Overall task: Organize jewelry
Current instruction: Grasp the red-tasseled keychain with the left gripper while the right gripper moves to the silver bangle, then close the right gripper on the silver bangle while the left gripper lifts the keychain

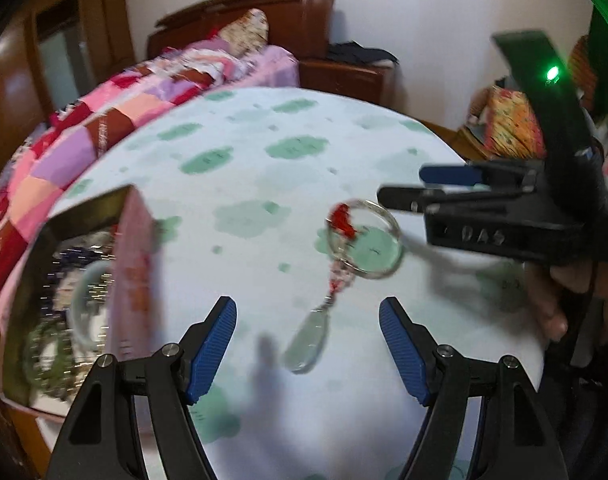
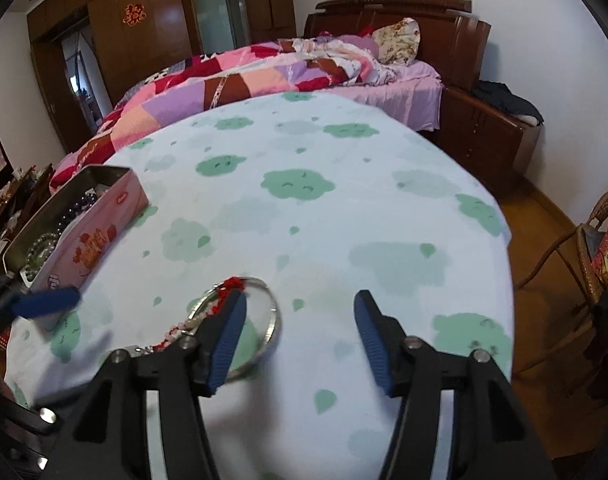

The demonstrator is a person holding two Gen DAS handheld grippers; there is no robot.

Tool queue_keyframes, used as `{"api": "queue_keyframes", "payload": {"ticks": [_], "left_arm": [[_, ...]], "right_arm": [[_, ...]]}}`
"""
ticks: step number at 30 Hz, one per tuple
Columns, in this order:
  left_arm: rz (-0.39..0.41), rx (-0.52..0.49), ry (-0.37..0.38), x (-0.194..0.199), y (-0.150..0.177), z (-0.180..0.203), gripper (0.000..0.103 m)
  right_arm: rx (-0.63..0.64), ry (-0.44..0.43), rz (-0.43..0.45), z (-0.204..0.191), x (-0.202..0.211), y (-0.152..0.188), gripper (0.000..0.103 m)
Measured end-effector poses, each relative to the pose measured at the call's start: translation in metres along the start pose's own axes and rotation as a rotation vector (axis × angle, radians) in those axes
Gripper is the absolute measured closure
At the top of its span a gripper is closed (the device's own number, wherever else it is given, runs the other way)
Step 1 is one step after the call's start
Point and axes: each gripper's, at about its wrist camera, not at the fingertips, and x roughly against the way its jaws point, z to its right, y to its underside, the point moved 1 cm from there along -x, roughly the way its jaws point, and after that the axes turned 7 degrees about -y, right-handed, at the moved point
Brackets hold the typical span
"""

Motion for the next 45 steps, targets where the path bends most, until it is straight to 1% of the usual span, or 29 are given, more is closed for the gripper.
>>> {"api": "queue_keyframes", "payload": {"ticks": [2, 3, 5, 7, 8, 9, 11, 13, 17, 19, 21, 22, 23, 24, 26, 28, 29, 30, 31, 32, 33, 34, 36, 39, 45], "left_arm": [[-0.027, -0.032, 0.005, -0.008, 0.001, 0.006, 0.031], [-0.039, -0.037, 0.019, -0.013, 0.001, 0.009, 0.04], [-0.072, -0.03, 0.034, -0.023, 0.002, 0.008, 0.052], [-0.055, -0.016, 0.04, -0.025, 0.0, 0.005, 0.06], [-0.052, -0.009, 0.035, -0.026, 0.0, 0.002, 0.073], [-0.05, 0.009, 0.03, -0.027, 0.0, -0.002, 0.093], [-0.053, 0.056, 0.044, -0.028, 0.001, -0.011, 0.094], [-0.045, 0.098, 0.006, -0.024, 0.004, -0.021, 0.097], [0.002, 0.173, -0.014, -0.01, 0.004, -0.038, 0.097], [0.028, 0.184, -0.023, -0.003, 0.002, -0.041, 0.097], [0.054, 0.185, -0.035, 0.003, 0.0, -0.041, 0.097], [0.064, 0.188, -0.04, 0.005, 0.0, -0.042, 0.097], [0.074, 0.19, -0.049, 0.007, -0.001, -0.042, 0.097], [0.085, 0.194, -0.056, 0.009, -0.001, -0.044, 0.097], [0.098, 0.212, -0.066, 0.011, -0.002, -0.048, 0.097], [0.106, 0.237, -0.078, 0.012, -0.001, -0.055, 0.097], [0.109, 0.246, -0.08, 0.012, -0.002, -0.058, 0.097], [0.107, 0.252, -0.079, 0.012, -0.002, -0.06, 0.097], [0.104, 0.256, -0.078, 0.011, -0.002, -0.061, 0.097], [0.102, 0.258, -0.074, 0.011, -0.001, -0.062, 0.097], [0.101, 0.256, -0.071, 0.011, -0.001, -0.06, 0.097], [0.101, 0.25, -0.069, 0.011, -0.001, -0.059, 0.097], [0.107, 0.241, -0.062, 0.015, -0.001, -0.055, 0.097], [0.129, 0.24, -0.057, 0.024, -0.004, -0.055, 0.097], [0.176, 0.247, -0.057, 0.045, -0.01, -0.059, 0.097]], "right_arm": [[-0.007, 0.009, 0.011, 0.005, 0.003, 0.002, 0.039], [-0.011, 0.009, 0.014, 0.006, 0.003, 0.001, 0.039], [-0.025, 0.008, 0.024, 0.009, 0.004, 0.002, 0.039], [-0.03, 0.0, 0.028, 0.009, 0.004, 0.002, 0.039], [-0.027, -0.002, 0.03, 0.008, 0.003, 0.001, 0.039], [-0.024, -0.003, 0.031, 0.007, 0.003, 0.001, 0.039], [-0.012, -0.011, 0.028, 0.002, 0.002, 0.002, 0.038], [0.003, -0.013, 0.025, -0.003, 0.0, 0.004, 0.037], [0.029, -0.014, 0.022, -0.009, -0.001, 0.006, 0.034], [0.052, -0.044, 0.015, -0.017, -0.002, 0.006, 0.03], [0.08, -0.059, 0.01, -0.025, -0.002, 0.008, 0.021], [0.105, -0.056, 0.003, -0.031, -0.003, 0.009, 0.019], [0.125, -0.058, -0.007, -0.035, -0.005, 0.01, 0.013], [0.149, -0.053, -0.025, -0.04, -0.008, 0.011, 0.009], [0.182, -0.014, -0.045, -0.046, -0.015, 0.015, 0.009], [0.193, 0.005, -0.08, -0.049, -0.024, 0.017, 0.012], [0.192, 0.009, -0.097, -0.049, -0.027, 0.017, 0.017], [0.19, 0.012, -0.1, -0.049, -0.027, 0.017, 0.018], [0.187, 0.014, -0.105, -0.048, -0.028, 0.017, 0.021], [0.179, 0.009, -0.107, -0.045, -0.029, 0.017, 0.036], [0.162, -0.016, -0.103, -0.044, -0.028, 0.017, 0.039], [0.148, -0.013, -0.101, -0.041, -0.028, 0.017, 0.039], [0.159, -0.003, -0.098, -0.044, -0.025, 0.017, 0.04], [0.14, -0.021, -0.077, -0.044, -0.019, 0.016, 0.04], [0.141, -0.02, -0.009, -0.048, 0.0, 0.005, 0.04]]}}
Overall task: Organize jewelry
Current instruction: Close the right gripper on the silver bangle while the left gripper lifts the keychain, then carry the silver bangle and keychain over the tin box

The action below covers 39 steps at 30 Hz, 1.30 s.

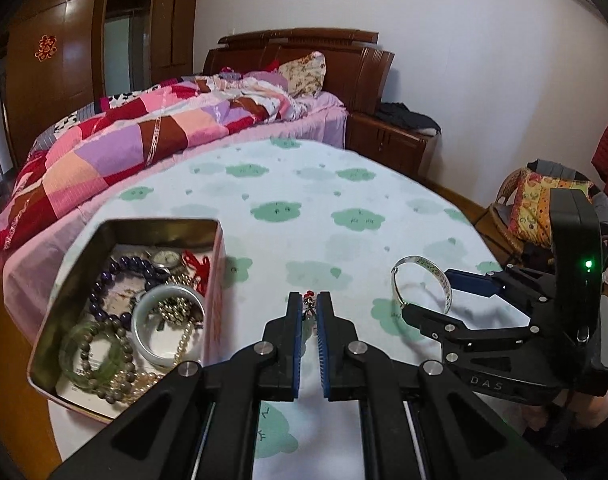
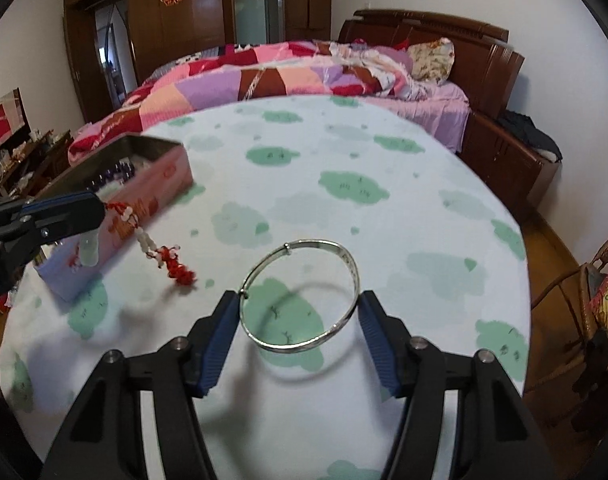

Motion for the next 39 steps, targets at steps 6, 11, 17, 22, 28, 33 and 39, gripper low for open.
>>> {"api": "queue_keyframes", "payload": {"ticks": [6, 11, 17, 22, 28, 33, 39], "left_arm": [[0.048, -0.004, -0.012, 0.017, -0.01, -0.001, 0.097], [0.078, 0.004, -0.022, 0.029, -0.016, -0.007, 0.097], [0.102, 0.019, -0.044, 0.036, -0.022, -0.016, 0.097], [0.113, 0.039, -0.055, 0.041, -0.024, -0.027, 0.097], [0.129, 0.058, -0.069, 0.048, -0.028, -0.037, 0.097], [0.14, 0.071, -0.094, 0.052, -0.03, -0.049, 0.097], [0.147, 0.093, -0.126, 0.054, -0.032, -0.068, 0.097]], "right_arm": [[0.008, -0.012, 0.05, -0.008, 0.01, -0.01, 0.04], [0.019, -0.026, 0.076, -0.014, 0.015, -0.015, 0.04], [0.029, -0.036, 0.102, -0.02, 0.02, -0.022, 0.04], [0.042, -0.047, 0.118, -0.028, 0.021, -0.028, 0.04], [0.065, -0.059, 0.134, -0.038, 0.022, -0.038, 0.04], [0.086, -0.072, 0.146, -0.047, 0.021, -0.048, 0.04], [0.121, -0.091, 0.168, -0.064, 0.019, -0.063, 0.04]]}}
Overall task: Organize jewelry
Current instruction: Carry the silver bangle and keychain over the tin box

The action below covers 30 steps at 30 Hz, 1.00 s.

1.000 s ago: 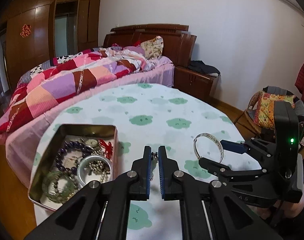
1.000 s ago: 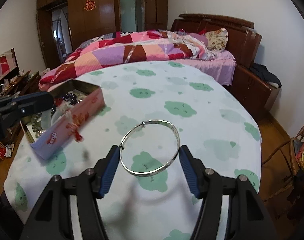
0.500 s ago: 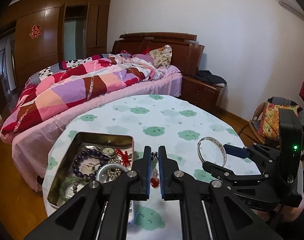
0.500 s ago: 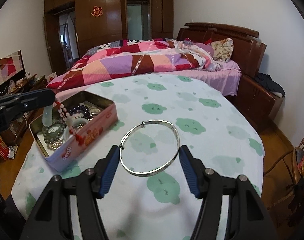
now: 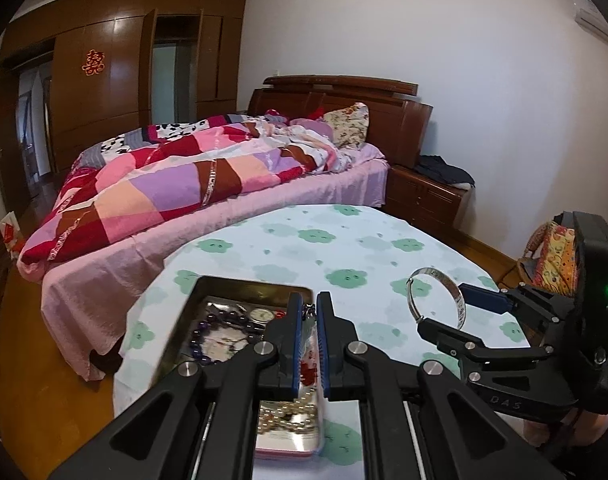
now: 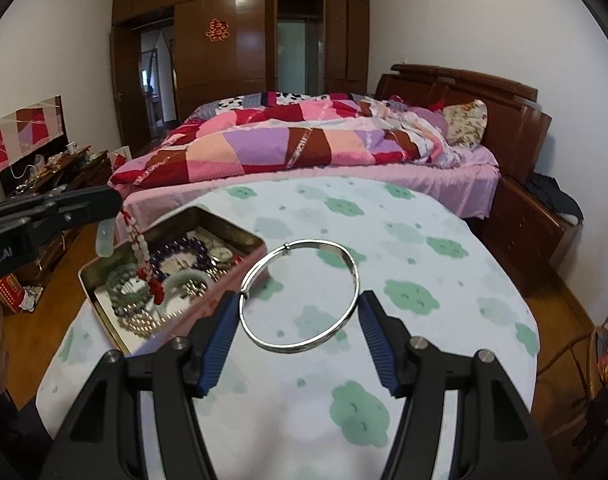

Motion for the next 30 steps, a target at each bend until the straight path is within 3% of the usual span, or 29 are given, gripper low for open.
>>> {"api": "queue_keyframes", "payload": {"ticks": [16, 30], "left_arm": [[-0.023, 0.041, -0.074, -0.022, -0.002, -0.043, 0.097], [-0.081, 0.07, -0.102, -0.047, 0.01, -0.06, 0.097]], "right_arm": [[0.098, -0.072, 0.005, -0.048, -0.037, -0.039, 0.04], [0.122, -0.078, -0.038, -0.068, -0.071, -0.041, 0.04]]}}
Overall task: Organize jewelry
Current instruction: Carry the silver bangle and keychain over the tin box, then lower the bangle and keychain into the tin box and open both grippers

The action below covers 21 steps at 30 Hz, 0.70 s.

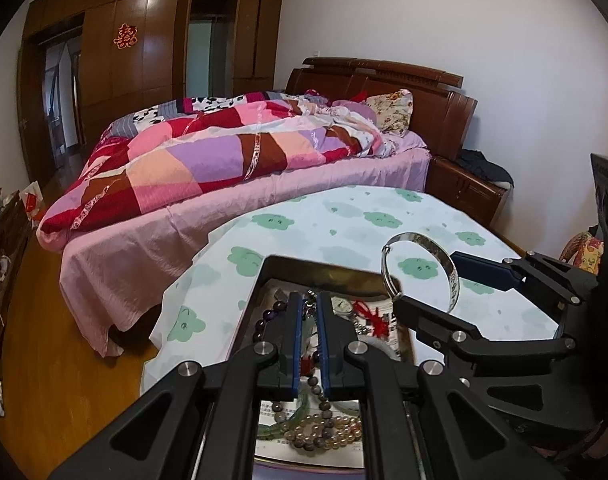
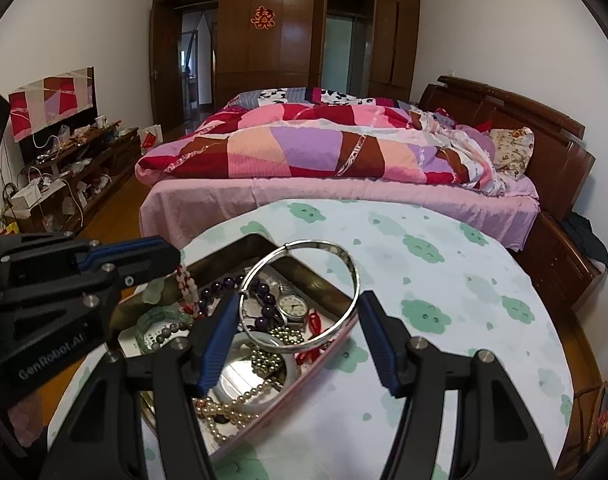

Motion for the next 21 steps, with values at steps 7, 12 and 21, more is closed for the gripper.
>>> {"api": "queue_keyframes", "payload": {"ticks": [7, 12, 21], "left_arm": [[-0.033, 0.01, -0.003, -0.013, 0.008, -0.004, 0.097], [-0.067, 0.018, -0.014, -0.025, 0.018, -0.008, 0.097], [-0.129, 0.022, -0.023, -0.043, 0.031, -0.012, 0.097]], "right_arm": [[0.009, -0.005, -0.029, -0.006, -0.012, 0.007, 0.04], [0.014, -0.007, -0.055, -0.009, -0.021, 0.01, 0.04], [0.021, -0.034, -0.116, -0.012, -0.038, 0.019, 0.039]]}}
